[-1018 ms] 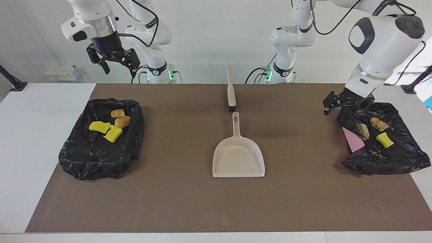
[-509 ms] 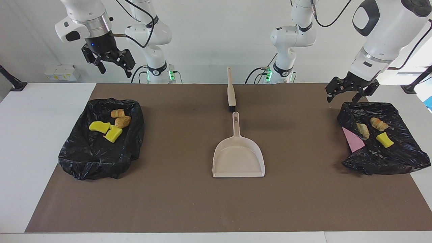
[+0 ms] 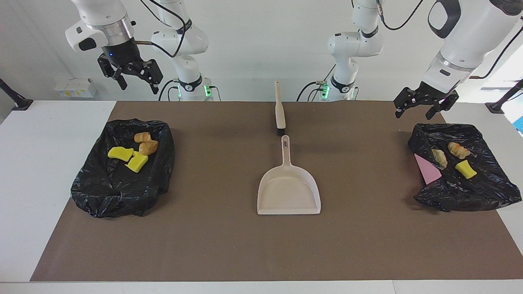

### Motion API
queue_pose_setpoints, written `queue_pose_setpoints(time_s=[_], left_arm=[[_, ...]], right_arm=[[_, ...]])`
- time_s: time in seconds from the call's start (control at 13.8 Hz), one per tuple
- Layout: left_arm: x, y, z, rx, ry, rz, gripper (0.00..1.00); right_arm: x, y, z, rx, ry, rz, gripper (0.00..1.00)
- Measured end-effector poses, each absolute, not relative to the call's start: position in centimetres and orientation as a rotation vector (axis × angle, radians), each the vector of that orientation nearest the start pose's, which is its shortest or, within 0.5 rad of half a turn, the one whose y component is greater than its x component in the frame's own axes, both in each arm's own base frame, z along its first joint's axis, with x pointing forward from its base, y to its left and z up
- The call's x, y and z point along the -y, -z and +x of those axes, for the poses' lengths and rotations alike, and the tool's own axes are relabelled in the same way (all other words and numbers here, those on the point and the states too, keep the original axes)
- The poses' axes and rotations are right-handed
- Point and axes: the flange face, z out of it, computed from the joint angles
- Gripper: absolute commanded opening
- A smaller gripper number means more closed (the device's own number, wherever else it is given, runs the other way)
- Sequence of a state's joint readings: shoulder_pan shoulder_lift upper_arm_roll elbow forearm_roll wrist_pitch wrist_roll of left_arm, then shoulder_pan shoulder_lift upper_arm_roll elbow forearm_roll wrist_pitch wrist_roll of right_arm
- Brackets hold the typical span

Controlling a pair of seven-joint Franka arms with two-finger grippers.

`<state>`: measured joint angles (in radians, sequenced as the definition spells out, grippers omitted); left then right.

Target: Sweep and dump trash in bin

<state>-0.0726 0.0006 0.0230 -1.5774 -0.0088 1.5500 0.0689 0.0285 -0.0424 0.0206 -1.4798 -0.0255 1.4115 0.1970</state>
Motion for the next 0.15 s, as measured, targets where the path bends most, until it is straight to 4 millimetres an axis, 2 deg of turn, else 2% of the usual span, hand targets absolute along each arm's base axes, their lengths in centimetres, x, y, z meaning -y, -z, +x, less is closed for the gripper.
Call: queue_pose_setpoints(time_s=[0.15], left_arm=[[2.78, -62.79, 54.88, -0.187, -0.052, -3.141, 1.0]], right_arm=[[-2.29, -67.57, 52.33, -0.228, -0.036, -3.162, 1.0]])
